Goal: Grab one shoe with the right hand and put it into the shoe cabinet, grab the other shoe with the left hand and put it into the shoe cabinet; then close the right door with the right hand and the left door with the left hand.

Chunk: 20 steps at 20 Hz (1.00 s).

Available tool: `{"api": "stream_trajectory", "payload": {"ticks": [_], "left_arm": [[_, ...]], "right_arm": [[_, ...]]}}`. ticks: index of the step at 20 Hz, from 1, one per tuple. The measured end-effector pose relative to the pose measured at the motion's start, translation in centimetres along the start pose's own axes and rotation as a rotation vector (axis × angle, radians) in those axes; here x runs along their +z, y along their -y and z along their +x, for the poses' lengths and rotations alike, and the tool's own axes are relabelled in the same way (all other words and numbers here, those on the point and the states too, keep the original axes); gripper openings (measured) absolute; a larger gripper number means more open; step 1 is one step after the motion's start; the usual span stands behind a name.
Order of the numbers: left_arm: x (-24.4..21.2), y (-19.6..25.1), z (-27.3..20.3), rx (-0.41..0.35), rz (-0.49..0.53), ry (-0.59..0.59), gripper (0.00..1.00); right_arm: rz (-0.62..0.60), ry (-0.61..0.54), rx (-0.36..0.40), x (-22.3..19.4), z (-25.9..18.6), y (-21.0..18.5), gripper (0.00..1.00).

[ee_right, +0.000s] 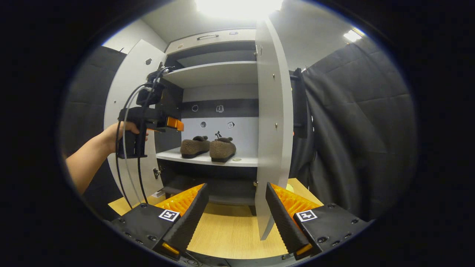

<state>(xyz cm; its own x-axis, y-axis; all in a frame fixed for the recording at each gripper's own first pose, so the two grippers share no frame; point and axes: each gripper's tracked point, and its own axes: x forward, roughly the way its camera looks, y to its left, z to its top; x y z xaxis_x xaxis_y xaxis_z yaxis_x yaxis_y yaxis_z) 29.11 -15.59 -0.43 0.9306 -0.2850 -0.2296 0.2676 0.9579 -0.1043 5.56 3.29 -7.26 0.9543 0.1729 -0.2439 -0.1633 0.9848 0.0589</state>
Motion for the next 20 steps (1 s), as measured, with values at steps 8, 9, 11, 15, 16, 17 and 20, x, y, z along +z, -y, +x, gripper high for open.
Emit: {"api": "stream_trajectory", "payload": {"ticks": [8, 9, 11, 15, 16, 17, 20], "left_arm": [[-0.9, -0.8, -11.9, 0.017, 0.011, 0.057, 1.0], [-1.1, -1.1, -13.2, 0.018, 0.009, 0.057, 1.0], [-1.4, -1.4, -15.5, 0.026, 0.007, 0.056, 1.0], [-2.8, -3.1, -19.2, 0.044, -0.007, 0.042, 1.0], [-3.0, -3.5, -19.8, 0.05, -0.008, 0.037, 0.97], [-3.2, -4.1, -20.4, 0.057, -0.004, 0.037, 1.0], [-3.6, -5.3, -21.9, 0.065, 0.024, 0.043, 1.0]], "right_arm": [[0.003, 0.061, 0.02, 2.7, -1.2, -0.9, 0.98], [0.011, 0.066, 0.024, 3.1, -1.2, -1.2, 0.98], [0.025, 0.079, 0.035, 4.0, -1.1, -1.4, 0.97], [0.027, 0.099, 0.047, 6.2, -0.9, -1.4, 0.98], [0.026, 0.094, 0.049, 6.4, -0.9, -1.2, 0.98], [0.027, 0.089, 0.051, 6.7, -1.0, -1.0, 0.97], [0.04, 0.08, 0.043, 8.0, -1.1, 0.5, 0.97]]}}
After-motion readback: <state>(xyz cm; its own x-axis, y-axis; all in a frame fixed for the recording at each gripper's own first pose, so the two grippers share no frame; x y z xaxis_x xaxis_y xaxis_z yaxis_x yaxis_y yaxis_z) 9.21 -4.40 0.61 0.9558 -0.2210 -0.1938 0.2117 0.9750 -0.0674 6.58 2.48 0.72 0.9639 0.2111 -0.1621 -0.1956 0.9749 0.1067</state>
